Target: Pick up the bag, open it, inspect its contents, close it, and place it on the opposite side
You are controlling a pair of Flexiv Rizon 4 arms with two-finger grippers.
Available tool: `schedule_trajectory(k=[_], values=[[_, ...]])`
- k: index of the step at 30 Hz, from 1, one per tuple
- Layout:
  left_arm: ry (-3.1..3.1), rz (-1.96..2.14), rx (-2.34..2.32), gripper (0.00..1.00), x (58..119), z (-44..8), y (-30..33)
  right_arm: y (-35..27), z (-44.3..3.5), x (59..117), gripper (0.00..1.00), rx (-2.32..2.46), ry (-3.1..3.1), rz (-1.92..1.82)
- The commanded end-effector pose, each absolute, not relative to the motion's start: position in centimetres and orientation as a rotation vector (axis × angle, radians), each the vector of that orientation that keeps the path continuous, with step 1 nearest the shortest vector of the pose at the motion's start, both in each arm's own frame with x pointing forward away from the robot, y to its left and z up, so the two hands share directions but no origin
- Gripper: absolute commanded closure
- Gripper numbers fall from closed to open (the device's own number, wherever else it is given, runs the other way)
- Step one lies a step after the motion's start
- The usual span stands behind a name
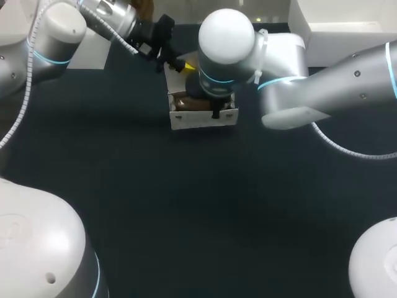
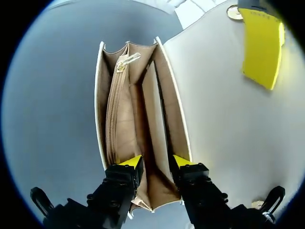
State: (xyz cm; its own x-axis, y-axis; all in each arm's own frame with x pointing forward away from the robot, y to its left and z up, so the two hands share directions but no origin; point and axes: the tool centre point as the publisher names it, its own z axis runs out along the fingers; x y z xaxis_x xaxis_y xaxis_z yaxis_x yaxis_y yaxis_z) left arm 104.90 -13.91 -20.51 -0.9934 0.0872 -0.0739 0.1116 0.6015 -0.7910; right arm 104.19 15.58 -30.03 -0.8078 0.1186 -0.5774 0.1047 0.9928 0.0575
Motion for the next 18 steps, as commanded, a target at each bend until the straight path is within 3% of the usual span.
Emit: schedule_trajectory(k=[1,9,12,18], values=[[2.785,-1.367,0.166,1.0,104.4,-20.1,-13.9,14.6,-27.6,102.4,0.6,0.168,2.444,0.05],[2.815,-1.372,0.14,1.0,104.8,-21.4,-14.4,14.3,-25.4,101.6,0.67,0.166,2.358,0.07],[2.826,-1.373,0.132,1.0,105.0,-22.0,-14.6,14.2,-25.1,101.4,0.76,0.168,2.349,0.073],[2.852,-1.312,0.104,1.0,105.6,-23.4,-15.0,14.0,-24.8,101.1,0.75,0.185,2.333,0.084]])
